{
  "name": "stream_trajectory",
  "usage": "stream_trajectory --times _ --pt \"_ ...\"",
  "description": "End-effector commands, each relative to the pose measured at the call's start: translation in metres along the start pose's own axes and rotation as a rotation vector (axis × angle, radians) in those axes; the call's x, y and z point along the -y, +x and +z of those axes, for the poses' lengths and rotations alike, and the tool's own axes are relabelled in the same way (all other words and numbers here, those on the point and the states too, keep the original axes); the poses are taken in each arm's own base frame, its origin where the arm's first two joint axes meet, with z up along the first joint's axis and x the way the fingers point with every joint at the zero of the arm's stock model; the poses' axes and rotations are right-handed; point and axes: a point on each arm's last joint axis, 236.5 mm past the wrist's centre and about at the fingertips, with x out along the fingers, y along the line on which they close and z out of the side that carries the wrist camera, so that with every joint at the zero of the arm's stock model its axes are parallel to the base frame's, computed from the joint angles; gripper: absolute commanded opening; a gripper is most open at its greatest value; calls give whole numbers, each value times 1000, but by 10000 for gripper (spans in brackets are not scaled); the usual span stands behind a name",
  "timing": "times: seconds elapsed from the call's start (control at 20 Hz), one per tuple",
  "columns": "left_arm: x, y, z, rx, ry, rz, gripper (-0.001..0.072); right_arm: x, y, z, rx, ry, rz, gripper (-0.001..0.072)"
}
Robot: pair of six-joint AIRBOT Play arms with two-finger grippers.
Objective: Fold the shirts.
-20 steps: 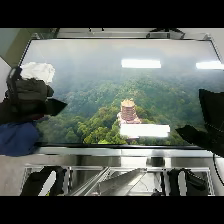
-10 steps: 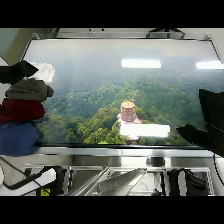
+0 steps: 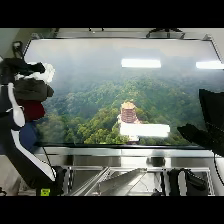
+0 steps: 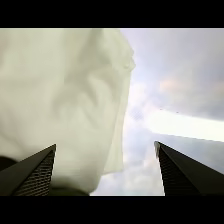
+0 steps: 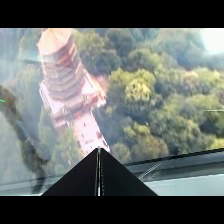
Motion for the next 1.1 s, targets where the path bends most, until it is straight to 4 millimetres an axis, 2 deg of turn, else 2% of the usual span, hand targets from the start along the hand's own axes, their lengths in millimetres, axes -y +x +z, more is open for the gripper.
stream_trajectory --times 0.0,0.1,0.2,0.25,0.3,0.4,0.5,0.7,0.8,0.9,0.95,1.05 --pt "-7 68 -33 -6 123 98 661 0 0 1 5 1 2 21" --pt "-10 70 -36 -8 145 115 382 -1 0 1 6 1 4 21" --pt "-13 62 -24 1 157 125 203 -1 0 1 6 1 4 20" --pt "-14 57 -20 -2 156 126 78 -1 0 1 6 0 4 21" --pt "-14 52 -18 -19 157 123 15 -1 0 1 6 -7 4 21" --pt "-12 42 -18 -45 155 114 13 -1 0 1 6 -6 4 21" --pt "-5 25 -8 -15 154 110 14 -1 0 1 6 -7 4 21" --pt "10 -28 32 66 183 115 13 -1 0 1 5 -7 4 21" --pt "18 -54 38 55 183 100 13 -1 0 1 4 -6 5 21" --pt "55 -79 40 44 171 -39 13 -1 0 1 5 -6 4 21" --pt "85 -98 48 76 144 -158 13 -1 0 1 6 -6 4 21" --pt "153 -160 82 205 81 -433 13 -1 0 3 13 -6 4 21"
